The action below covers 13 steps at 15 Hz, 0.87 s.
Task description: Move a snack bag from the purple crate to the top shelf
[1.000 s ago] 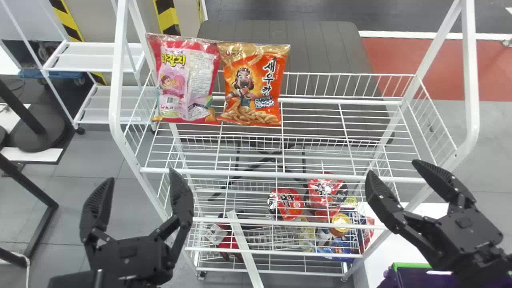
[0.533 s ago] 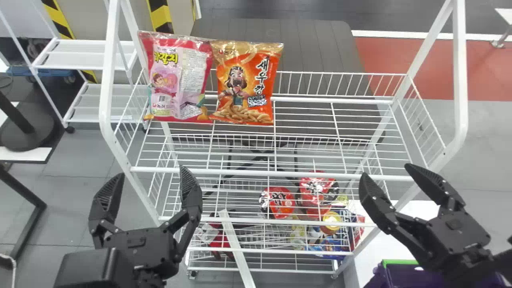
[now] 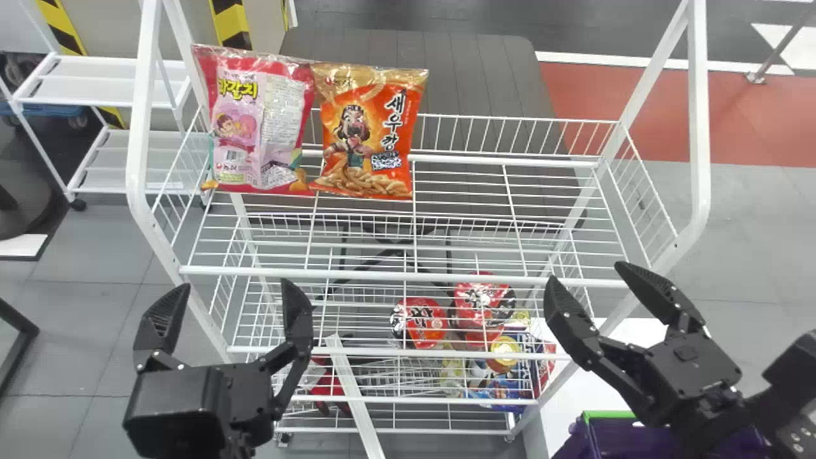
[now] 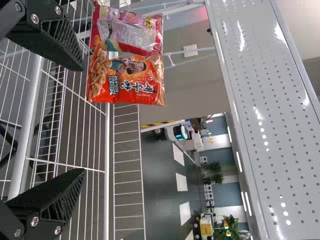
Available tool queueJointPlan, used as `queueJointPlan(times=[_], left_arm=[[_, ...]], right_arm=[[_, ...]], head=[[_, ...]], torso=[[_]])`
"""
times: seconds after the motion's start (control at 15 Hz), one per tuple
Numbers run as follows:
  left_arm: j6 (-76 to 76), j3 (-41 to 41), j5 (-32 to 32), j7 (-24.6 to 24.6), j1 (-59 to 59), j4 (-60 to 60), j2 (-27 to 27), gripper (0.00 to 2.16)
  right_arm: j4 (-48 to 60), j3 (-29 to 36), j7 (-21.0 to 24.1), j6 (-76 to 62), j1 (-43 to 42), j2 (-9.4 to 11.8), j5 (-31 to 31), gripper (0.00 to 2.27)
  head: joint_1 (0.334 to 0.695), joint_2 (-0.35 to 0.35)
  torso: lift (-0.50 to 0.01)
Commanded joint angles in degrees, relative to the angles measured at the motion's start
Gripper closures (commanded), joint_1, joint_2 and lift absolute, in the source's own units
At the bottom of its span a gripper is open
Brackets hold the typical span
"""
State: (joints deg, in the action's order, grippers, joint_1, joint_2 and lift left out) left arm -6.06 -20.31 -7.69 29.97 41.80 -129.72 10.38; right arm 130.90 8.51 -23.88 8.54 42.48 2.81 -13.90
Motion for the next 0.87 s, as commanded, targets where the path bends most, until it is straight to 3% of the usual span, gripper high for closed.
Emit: queueJointPlan(times=[0.0,0.8], left_arm=[[0.1,0.2,-0.4,0.3,-0.3,0.3,0.0,0.1],[0.7,0.7,0.7,0.3,-1.0,0.8,0.0,0.11]], right_arm=[[-0.1,-0.2,0.0,0.4,-0.4,0.0,0.5,0.1],[-0.6,-0.5,0.0,0.0,-0.6,0.0,0.5,0.1]], head=[[0.695,-0.067],[0.695,-0.044]], torso=[[0.0],[0.0]])
